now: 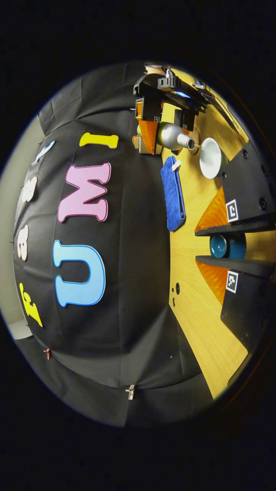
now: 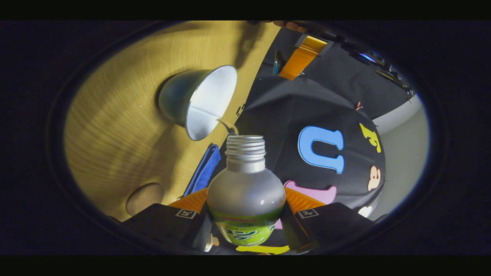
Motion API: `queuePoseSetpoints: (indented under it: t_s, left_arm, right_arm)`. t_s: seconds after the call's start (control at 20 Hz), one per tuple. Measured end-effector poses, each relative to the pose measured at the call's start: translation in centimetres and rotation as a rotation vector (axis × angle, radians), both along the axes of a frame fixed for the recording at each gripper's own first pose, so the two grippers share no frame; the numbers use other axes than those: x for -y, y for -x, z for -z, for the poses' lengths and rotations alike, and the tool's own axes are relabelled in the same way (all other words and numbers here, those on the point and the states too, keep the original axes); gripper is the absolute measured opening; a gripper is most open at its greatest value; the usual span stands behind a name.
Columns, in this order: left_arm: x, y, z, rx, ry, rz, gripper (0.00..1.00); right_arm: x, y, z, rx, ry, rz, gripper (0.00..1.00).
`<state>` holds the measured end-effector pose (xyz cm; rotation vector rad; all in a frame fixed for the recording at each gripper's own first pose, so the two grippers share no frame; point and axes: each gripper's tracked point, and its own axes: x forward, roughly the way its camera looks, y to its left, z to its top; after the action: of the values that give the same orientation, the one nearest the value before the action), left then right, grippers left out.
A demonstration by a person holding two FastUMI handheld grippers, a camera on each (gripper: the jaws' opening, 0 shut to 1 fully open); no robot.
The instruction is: Open the teacup lid with one hand, grasp the water bottle and pour water into the teacup with the other hand; after pouring, place the water bottle on the coaster and then close the teacup lid.
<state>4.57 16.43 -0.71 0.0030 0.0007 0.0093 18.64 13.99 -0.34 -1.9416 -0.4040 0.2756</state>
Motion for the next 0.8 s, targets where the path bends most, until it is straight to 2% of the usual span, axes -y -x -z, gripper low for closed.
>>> queuePoseSetpoints:
  t_s: [0.05,0.1,0.2,0.35,0.45,0.5,0.65,0.8]
  left_arm:
    - [0.0,0.0,0.0,0.000,0.000,0.000,0.34]
    - [0.0,0.0,0.0,0.000,0.000,0.001,0.32]
    - [0.0,0.0,0.0,0.000,0.000,0.003,0.34]
    - [0.1,0.0,0.0,0.000,0.000,0.006,0.32]
    - [0.2,0.0,0.0,0.001,-0.001,0.011,0.32]
    - [0.2,0.0,-0.1,0.001,-0.001,0.011,0.32]
    - [0.1,-0.1,0.0,0.001,-0.001,0.012,0.34]
    - [0.4,0.0,-0.1,0.002,-0.001,0.024,0.32]
  right_arm:
    - [0.1,0.0,-0.1,0.003,0.001,0.001,0.79]
    - [0.1,0.1,-0.3,0.010,-0.001,0.002,0.79]
    - [0.1,0.0,-0.8,0.018,-0.007,-0.002,0.79]
    - [-0.2,0.1,-1.2,0.034,0.022,-0.013,0.78]
    - [0.1,0.0,-1.2,0.040,0.029,-0.011,0.82]
    - [-0.1,0.2,-1.2,0.041,0.030,-0.010,0.79]
    - [-0.6,0.2,-1.6,0.052,0.035,-0.024,0.79]
    - [-0.7,0.4,-1.5,0.059,0.055,-0.031,0.78]
